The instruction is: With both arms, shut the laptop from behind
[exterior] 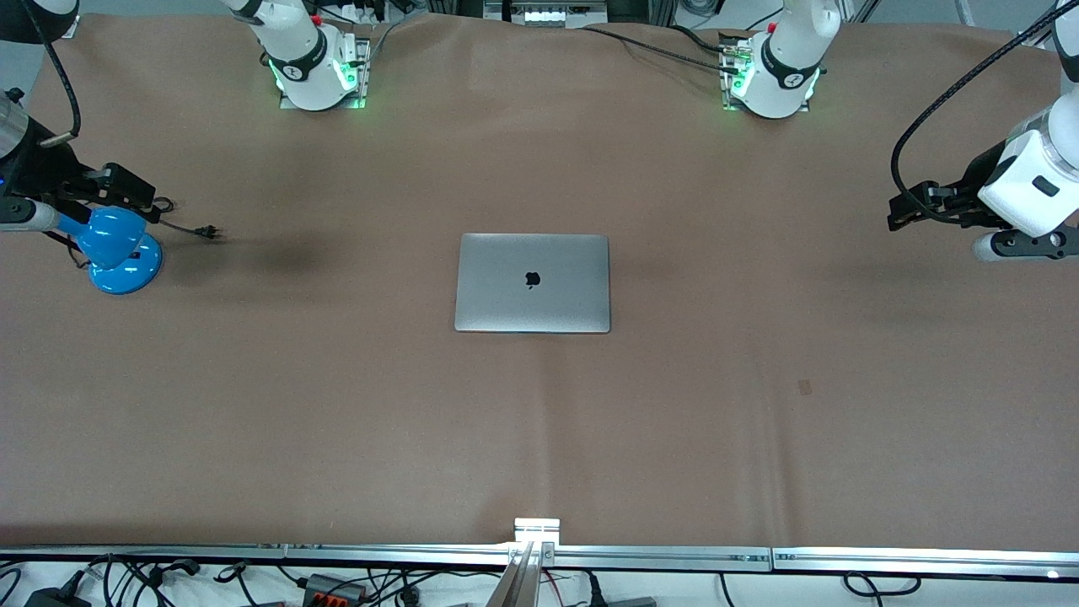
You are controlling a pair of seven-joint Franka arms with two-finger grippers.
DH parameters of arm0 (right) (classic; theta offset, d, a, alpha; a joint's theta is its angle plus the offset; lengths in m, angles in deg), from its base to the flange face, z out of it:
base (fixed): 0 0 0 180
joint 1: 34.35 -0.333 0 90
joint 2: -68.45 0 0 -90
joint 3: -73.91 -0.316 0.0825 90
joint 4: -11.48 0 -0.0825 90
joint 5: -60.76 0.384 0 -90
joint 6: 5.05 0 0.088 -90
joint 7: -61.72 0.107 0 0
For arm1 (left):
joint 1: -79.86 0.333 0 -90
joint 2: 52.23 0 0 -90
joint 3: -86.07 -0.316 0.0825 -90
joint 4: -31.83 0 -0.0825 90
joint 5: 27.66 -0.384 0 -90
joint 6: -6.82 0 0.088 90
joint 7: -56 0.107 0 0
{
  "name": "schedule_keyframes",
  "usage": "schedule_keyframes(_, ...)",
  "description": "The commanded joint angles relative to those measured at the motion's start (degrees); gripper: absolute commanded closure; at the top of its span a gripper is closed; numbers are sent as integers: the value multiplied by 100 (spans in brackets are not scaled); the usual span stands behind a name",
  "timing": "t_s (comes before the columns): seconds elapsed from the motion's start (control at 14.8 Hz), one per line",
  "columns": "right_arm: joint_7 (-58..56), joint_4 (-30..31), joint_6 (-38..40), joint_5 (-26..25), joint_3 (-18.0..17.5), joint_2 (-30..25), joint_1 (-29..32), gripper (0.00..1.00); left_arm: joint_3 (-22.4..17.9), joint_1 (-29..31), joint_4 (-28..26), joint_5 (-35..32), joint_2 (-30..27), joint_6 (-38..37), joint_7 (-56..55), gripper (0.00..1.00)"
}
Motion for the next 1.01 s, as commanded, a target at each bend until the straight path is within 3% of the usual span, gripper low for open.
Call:
schedule_keyframes(0.0, -19, -168, 38, -84, -78, 75, 90, 0, -22, 61, 78, 90, 24, -57, 55, 0)
schedule_keyframes(0.95, -28, -168, 197, -137, -95, 14, 64, 0, -14, 176, 69, 222, 41, -48, 46, 0)
